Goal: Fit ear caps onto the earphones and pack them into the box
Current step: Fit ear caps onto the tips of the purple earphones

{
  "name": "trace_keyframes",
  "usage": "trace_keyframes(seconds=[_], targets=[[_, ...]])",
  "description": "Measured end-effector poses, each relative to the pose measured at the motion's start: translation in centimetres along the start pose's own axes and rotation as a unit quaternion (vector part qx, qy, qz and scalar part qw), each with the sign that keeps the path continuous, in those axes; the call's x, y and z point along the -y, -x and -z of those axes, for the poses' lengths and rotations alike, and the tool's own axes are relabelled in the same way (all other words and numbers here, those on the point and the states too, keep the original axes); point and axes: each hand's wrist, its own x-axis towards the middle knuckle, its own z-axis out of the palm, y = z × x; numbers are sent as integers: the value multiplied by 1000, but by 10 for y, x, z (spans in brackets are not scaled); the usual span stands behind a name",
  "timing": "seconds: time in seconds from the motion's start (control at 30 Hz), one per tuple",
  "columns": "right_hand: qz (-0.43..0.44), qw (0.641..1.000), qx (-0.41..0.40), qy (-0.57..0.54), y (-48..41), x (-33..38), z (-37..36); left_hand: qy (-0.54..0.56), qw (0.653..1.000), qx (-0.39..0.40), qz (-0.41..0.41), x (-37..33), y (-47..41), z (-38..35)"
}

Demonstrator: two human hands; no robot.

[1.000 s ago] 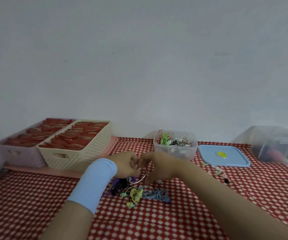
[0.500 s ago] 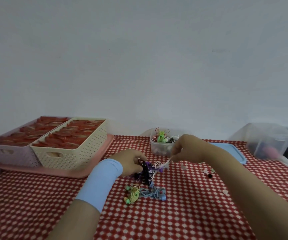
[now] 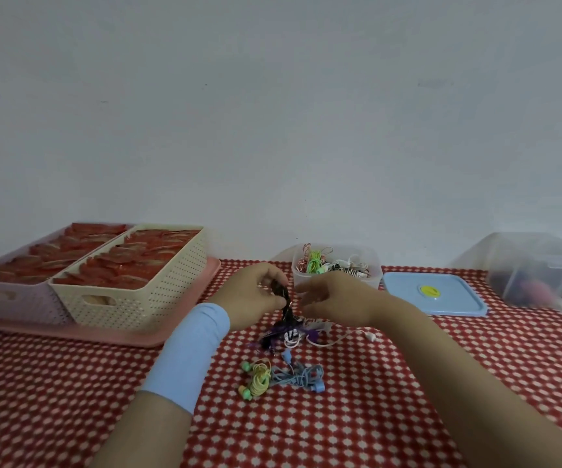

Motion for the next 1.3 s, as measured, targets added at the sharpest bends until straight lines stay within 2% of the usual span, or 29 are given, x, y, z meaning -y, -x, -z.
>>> trace_keyframes(seconds=[0.1,0.2,0.27,0.37,0.53,0.77,0.93,1.0,1.1,1.2,1.3], targets=[[9,1000,9,21,-4,1,-4,8,998,43,45,-2,-4,7],[18,998,15,53,-7,9,-7,-65,984,108,123,4,-9,10],[18,997,23,77,-11,14,-10,-121,973,132,145,10,-9,11],[24,989,57,138,-18,21,-11,-171,969,129,126,18,-7,9],[27,977,115,179,-19,26,-6,-126,975,157,95,17,-7,6],[27,999,-18,26,-14,12,0,-115,980,152,60,15,-14,-1],[31,983,-102,-147,-14,-1,-6,-41,995,77,38,13,-16,-3],[21,974,-95,-205,-13,-3,-4,5,999,41,19,9,-15,-3],[27,966,-55,-250,-7,-1,0,7,1000,7,-5,3,-12,-1],[17,956,-76,-281,-6,-2,1,8,1000,-9,-16,0,-11,2],[8,935,-93,-341,-3,-1,5,88,996,-27,-22,1,-13,2]])
